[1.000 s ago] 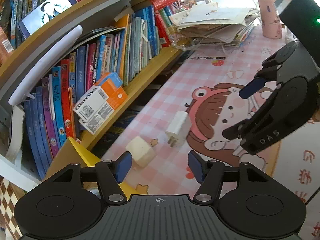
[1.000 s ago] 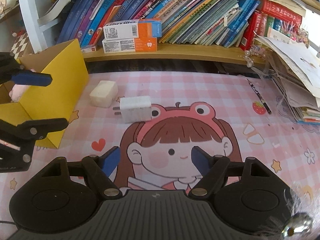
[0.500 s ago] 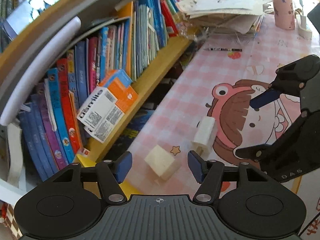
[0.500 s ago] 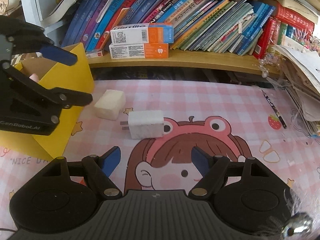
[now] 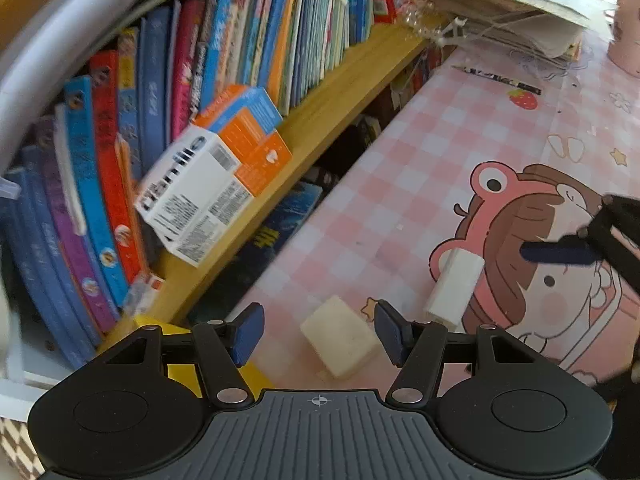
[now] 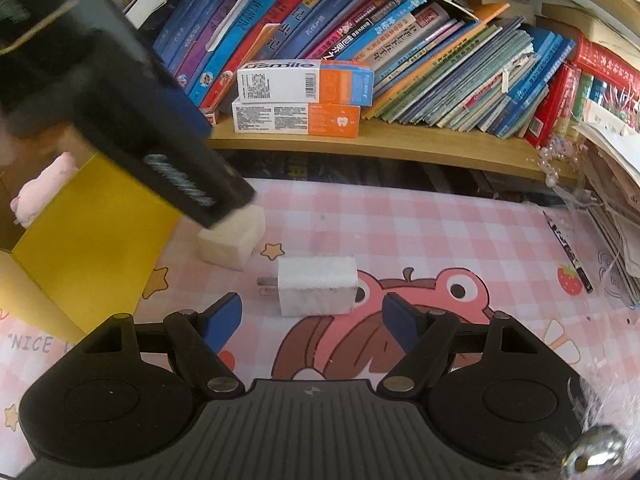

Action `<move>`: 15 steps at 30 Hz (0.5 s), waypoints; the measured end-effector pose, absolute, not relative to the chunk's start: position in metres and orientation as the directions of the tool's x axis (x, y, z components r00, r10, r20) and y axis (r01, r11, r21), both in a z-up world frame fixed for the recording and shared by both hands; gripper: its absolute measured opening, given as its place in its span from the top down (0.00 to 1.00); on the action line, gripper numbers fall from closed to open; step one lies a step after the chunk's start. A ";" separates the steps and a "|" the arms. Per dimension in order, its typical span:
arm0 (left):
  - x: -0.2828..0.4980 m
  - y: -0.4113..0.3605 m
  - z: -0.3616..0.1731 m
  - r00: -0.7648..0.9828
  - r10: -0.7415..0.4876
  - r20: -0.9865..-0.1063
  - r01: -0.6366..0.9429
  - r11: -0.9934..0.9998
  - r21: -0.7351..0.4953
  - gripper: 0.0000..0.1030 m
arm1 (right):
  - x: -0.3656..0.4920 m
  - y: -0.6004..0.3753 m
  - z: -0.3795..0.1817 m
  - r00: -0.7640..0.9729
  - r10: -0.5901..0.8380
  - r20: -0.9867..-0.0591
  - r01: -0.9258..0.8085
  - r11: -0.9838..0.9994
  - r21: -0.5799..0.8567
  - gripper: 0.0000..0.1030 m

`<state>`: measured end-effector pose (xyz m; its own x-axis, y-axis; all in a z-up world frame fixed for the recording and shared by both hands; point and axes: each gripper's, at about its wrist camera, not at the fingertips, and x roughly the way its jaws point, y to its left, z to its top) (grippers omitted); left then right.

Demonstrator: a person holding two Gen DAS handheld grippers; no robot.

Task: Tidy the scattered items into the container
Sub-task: 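Move left tool toward white cube while right tool approaches white charger plug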

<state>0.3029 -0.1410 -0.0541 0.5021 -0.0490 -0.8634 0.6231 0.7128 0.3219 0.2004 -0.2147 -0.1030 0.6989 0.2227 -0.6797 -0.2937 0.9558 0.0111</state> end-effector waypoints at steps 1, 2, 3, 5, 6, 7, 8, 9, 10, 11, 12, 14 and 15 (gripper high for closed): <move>0.305 -0.143 -0.057 0.493 -0.046 -0.869 0.626 0.712 0.317 0.41 | 0.201 -0.214 -0.103 0.702 0.222 -0.677 -0.294 0.956 0.008 0.26; 0.308 -0.144 -0.059 0.481 -0.045 -0.875 0.628 0.714 0.309 0.41 | 0.201 -0.213 -0.104 0.704 0.221 -0.675 -0.295 0.956 0.006 0.26; 0.310 -0.145 -0.061 0.465 -0.046 -0.884 0.629 0.720 0.293 0.41 | 0.201 -0.212 -0.104 0.707 0.220 -0.672 -0.295 0.956 0.004 0.26; 0.318 -0.145 -0.065 0.432 -0.043 -0.901 0.617 0.743 0.260 0.41 | 0.203 -0.212 -0.105 0.710 0.218 -0.669 -0.291 0.957 0.003 0.26; 0.322 -0.145 -0.067 0.415 -0.042 -0.909 0.610 0.754 0.244 0.41 | 0.204 -0.211 -0.106 0.711 0.217 -0.669 -0.288 0.958 0.004 0.26; 0.325 -0.145 -0.069 0.398 -0.041 -0.916 0.602 0.765 0.228 0.41 | 0.205 -0.211 -0.107 0.711 0.216 -0.669 -0.286 0.958 0.005 0.26; 0.329 -0.145 -0.071 0.385 -0.037 -0.922 0.592 0.776 0.217 0.42 | 0.206 -0.210 -0.107 0.712 0.215 -0.668 -0.285 0.959 0.005 0.26; 0.332 -0.145 -0.074 0.373 -0.032 -0.927 0.582 0.787 0.207 0.42 | 0.207 -0.210 -0.108 0.712 0.215 -0.668 -0.284 0.959 0.006 0.26; 0.335 -0.145 -0.076 0.360 -0.030 -0.933 0.569 0.799 0.194 0.42 | 0.208 -0.209 -0.108 0.713 0.214 -0.668 -0.282 0.959 0.007 0.26; 0.338 -0.144 -0.078 0.346 -0.030 -0.938 0.558 0.810 0.181 0.44 | 0.209 -0.209 -0.109 0.714 0.214 -0.666 -0.281 0.960 0.007 0.26; 0.340 -0.143 -0.081 0.333 -0.030 -0.942 0.547 0.820 0.168 0.46 | 0.209 -0.209 -0.109 0.716 0.213 -0.664 -0.280 0.960 0.006 0.26; 0.345 -0.142 -0.086 0.309 -0.027 -0.951 0.527 0.837 0.148 0.50 | 0.211 -0.208 -0.109 0.720 0.212 -0.661 -0.279 0.960 0.005 0.26; 0.345 -0.142 -0.089 0.301 -0.021 -0.953 0.521 0.841 0.146 0.51 | 0.212 -0.208 -0.109 0.720 0.212 -0.660 -0.279 0.960 0.005 0.26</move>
<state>0.3455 -0.1417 -0.0885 0.3012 -0.0210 -0.9533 0.5212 0.8408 0.1462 0.2119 -0.2080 -0.1086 0.7202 0.2123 -0.6605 -0.2787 0.9604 0.0049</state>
